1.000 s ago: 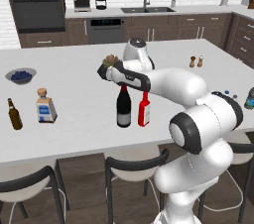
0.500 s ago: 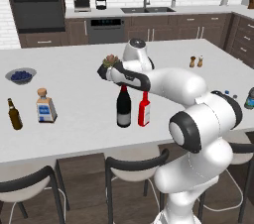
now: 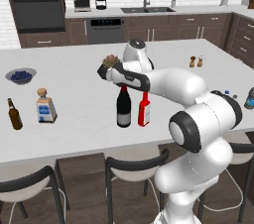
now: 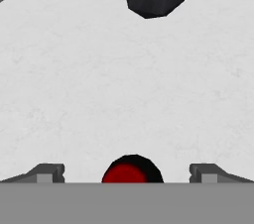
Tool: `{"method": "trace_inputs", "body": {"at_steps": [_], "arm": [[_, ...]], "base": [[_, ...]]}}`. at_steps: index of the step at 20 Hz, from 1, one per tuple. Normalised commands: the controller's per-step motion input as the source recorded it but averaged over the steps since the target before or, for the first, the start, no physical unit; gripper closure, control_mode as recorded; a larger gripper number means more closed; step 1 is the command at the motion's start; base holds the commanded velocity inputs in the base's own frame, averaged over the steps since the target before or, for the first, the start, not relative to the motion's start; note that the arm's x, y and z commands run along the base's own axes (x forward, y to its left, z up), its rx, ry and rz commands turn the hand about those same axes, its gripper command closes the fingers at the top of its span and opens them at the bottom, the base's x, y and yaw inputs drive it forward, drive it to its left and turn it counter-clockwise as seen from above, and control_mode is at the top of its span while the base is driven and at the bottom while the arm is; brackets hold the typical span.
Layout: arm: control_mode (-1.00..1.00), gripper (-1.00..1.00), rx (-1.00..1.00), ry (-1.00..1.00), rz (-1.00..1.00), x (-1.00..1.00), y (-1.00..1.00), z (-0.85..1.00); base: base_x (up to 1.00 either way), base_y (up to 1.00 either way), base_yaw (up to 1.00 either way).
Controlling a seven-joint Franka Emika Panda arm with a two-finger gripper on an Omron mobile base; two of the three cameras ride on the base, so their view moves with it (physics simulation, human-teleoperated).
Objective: Move the plastic bottles in the middle to the plastics group, and the glass bottles in the middle to the glass group.
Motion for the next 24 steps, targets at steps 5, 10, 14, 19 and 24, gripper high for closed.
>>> {"method": "trace_inputs", "body": {"at_steps": [5,10,14,19,24], "arm": [[-1.0,-1.0,0.0,0.0,0.0,0.0,0.01,-0.07],[-1.0,-1.0,0.0,0.0,0.0,0.0,0.02,0.0],[-1.0,-1.0,0.0,0.0,0.0,0.0,0.0,0.0],[-1.0,1.0,0.0,0.0,0.0,0.0,0.0,0.0],[-1.0,1.0,0.0,0.0,0.0,0.0,0.0,0.0]], "base": [[0.0,0.0,0.0],[0.0,0.0,0.0],[0.0,0.0,0.0],[0.0,0.0,0.0],[0.0,0.0,0.0]]}}
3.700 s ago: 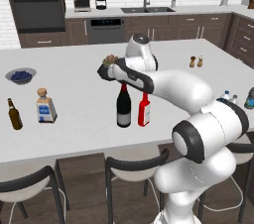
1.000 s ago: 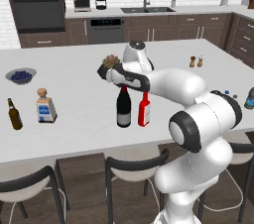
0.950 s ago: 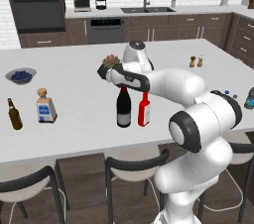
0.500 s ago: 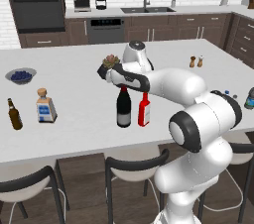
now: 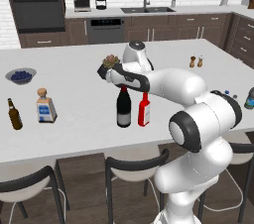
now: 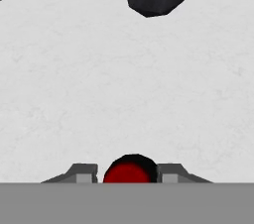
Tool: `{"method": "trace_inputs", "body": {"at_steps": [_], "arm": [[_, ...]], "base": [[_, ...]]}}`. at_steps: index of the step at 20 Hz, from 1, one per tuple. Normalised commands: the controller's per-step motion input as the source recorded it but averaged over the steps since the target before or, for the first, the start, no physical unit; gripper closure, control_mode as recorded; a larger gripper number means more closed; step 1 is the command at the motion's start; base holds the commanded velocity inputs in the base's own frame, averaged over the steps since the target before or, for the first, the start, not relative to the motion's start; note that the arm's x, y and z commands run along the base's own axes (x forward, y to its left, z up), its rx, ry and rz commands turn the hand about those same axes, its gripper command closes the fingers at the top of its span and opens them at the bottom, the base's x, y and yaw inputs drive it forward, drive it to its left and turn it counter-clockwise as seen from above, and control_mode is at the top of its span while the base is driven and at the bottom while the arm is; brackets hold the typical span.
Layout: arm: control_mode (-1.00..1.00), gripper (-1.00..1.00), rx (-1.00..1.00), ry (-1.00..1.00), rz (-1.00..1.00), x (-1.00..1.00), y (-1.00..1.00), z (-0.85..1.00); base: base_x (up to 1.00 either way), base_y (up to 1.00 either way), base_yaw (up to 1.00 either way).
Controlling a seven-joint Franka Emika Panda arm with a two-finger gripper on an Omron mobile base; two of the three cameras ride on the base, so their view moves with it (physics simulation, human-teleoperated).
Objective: Move the plastic bottles in the middle to the plastics group, and the glass bottles in the middle to the glass group.
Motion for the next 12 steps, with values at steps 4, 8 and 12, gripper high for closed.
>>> {"method": "trace_inputs", "body": {"at_steps": [4,8,12], "arm": [[-1.0,1.0,0.0,0.0,0.0,0.0,0.0,0.0],[-1.0,1.0,0.0,0.0,0.0,0.0,0.0,0.0],[-1.0,1.0,0.0,-0.01,0.0,-0.01,0.0,0.04]], "base": [[0.0,0.0,0.0],[0.0,0.0,0.0],[0.0,0.0,0.0]]}}
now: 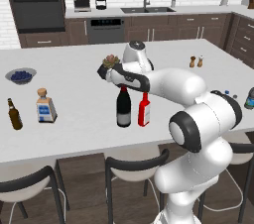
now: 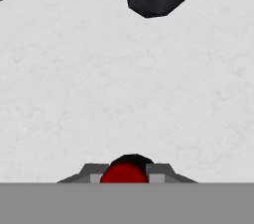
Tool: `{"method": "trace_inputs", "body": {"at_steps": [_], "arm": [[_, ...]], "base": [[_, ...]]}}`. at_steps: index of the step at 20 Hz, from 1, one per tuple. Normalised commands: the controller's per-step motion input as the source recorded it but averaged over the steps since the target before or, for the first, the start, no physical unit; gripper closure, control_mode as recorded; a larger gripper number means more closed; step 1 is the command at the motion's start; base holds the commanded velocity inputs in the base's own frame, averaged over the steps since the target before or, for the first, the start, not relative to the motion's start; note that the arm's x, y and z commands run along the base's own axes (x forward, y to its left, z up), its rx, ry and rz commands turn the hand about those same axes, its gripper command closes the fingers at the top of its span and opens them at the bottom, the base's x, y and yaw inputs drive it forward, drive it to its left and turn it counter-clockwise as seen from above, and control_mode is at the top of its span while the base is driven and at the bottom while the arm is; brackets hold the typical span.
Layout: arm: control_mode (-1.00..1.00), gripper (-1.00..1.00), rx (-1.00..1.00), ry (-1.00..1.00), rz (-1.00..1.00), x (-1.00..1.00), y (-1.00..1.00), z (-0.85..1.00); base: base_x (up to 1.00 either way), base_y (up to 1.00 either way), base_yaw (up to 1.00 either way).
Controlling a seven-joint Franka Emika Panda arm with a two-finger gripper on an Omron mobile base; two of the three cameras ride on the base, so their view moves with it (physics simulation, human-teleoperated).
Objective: Move the plastic bottles in the middle to the plastics group, and the glass bottles in the middle to the glass group.
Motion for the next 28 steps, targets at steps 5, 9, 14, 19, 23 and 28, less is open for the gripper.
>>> {"method": "trace_inputs", "body": {"at_steps": [5,9,14,19,23,28], "arm": [[-1.0,1.0,0.0,0.0,0.0,-0.24,-0.02,0.52],[-1.0,1.0,0.0,0.0,0.0,-0.27,0.18,0.46],[-1.0,1.0,0.0,0.0,0.02,-0.03,0.54,0.15],[-1.0,1.0,0.0,0.0,0.07,-0.08,0.78,0.0],[-1.0,1.0,0.0,-0.01,0.06,-0.11,0.84,0.0],[-1.0,1.0,0.0,0.0,0.08,-0.04,0.82,0.05]], "base": [[0.0,0.0,0.0],[0.0,0.0,0.0],[0.0,0.0,0.0],[0.0,0.0,0.0],[0.0,0.0,0.0],[0.0,0.0,0.0]]}}
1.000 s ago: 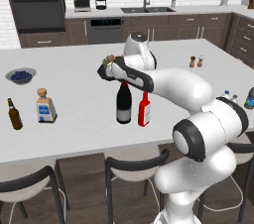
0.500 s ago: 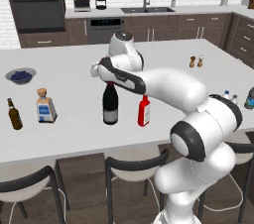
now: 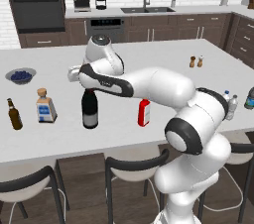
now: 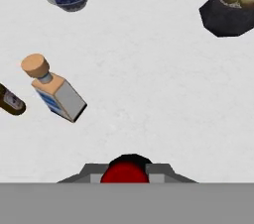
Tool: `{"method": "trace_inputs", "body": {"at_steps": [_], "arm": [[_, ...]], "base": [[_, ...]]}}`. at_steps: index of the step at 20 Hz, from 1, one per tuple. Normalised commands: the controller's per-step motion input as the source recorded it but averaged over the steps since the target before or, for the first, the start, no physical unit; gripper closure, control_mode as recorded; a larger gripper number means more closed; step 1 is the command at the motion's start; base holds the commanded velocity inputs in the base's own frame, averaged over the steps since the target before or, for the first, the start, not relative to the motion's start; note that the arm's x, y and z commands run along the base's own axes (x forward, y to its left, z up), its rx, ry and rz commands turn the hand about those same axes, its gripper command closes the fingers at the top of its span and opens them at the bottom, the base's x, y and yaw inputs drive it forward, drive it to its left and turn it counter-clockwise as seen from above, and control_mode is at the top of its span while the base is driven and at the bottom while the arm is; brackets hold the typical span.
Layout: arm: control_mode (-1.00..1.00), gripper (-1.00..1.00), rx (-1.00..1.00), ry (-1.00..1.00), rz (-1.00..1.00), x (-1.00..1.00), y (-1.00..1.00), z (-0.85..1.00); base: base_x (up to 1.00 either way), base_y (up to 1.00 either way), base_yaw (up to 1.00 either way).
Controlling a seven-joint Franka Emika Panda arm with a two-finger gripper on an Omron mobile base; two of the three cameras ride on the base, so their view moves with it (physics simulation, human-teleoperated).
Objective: Move the plastic bottles in the middle to the plastics group, and the glass bottles in the middle to the glass group.
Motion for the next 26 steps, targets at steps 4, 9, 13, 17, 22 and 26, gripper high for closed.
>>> {"method": "trace_inputs", "body": {"at_steps": [4,9,13,17,22,26], "arm": [[-1.0,1.0,0.0,-0.01,0.13,0.0,0.85,0.08],[-1.0,1.0,0.0,0.0,0.24,-0.04,0.79,0.05],[-1.0,1.0,0.0,-0.01,0.22,-0.18,0.79,0.06],[-1.0,1.0,0.0,-0.03,0.13,-0.34,0.77,0.11],[-1.0,1.0,0.0,-0.01,0.05,-0.2,0.76,0.06],[-1.0,1.0,0.0,0.0,0.0,0.1,0.47,0.0]], "base": [[0.0,0.0,0.0],[0.0,0.0,0.0],[0.0,0.0,0.0],[0.0,0.0,0.0],[0.0,0.0,0.0],[0.0,0.0,0.0]]}}
